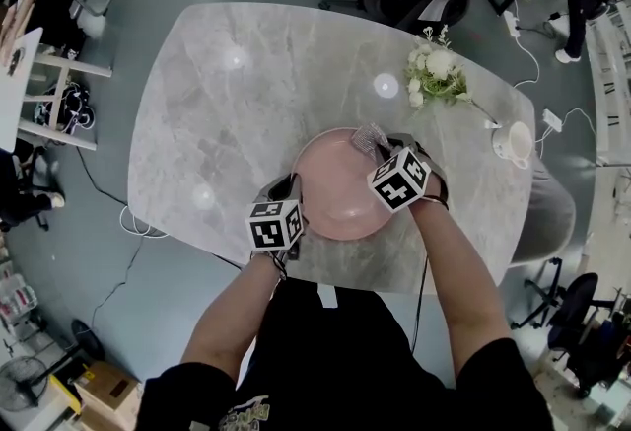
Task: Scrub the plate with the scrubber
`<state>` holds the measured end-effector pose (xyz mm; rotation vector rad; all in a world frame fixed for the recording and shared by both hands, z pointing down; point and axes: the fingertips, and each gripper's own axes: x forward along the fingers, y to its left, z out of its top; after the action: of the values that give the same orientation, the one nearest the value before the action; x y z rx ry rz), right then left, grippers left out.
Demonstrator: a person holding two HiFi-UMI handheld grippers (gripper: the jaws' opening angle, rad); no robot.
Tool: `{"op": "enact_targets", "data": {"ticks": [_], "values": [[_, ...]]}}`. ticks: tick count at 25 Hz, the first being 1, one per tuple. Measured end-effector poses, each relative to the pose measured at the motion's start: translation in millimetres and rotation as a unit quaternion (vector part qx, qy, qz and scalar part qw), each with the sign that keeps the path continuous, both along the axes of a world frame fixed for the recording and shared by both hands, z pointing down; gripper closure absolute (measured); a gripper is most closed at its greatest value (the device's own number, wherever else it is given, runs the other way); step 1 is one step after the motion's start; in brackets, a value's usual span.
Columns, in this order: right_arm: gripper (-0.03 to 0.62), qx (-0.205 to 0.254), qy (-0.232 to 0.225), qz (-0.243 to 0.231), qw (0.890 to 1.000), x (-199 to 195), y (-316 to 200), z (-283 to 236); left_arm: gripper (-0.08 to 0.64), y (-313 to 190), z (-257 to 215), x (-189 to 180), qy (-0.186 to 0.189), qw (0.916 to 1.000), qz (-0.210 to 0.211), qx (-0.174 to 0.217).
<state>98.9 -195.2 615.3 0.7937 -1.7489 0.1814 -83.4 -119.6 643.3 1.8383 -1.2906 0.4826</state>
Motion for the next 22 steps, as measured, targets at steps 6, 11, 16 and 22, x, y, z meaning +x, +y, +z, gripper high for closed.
{"op": "enact_targets", "data": {"ticks": [6, 11, 16, 22], "values": [[0.517, -0.001, -0.006, 0.011, 1.000, 12, 15, -2, 0.534, 0, 0, 0, -0.005, 1.0000, -0.002, 0.002], [0.517, -0.006, -0.011, 0.017, 1.000, 21, 34, -4, 0.534, 1, 0, -2, -0.005, 0.9999, -0.009, 0.003], [0.518, -0.010, -0.019, 0.024, 0.999, 28, 51, -6, 0.534, 2, -1, -1, -0.009, 0.9999, -0.014, 0.003], [0.518, -0.016, -0.030, 0.024, 0.999, 25, 73, -7, 0.534, 1, -2, -1, -0.007, 0.9997, -0.025, 0.003]]}}
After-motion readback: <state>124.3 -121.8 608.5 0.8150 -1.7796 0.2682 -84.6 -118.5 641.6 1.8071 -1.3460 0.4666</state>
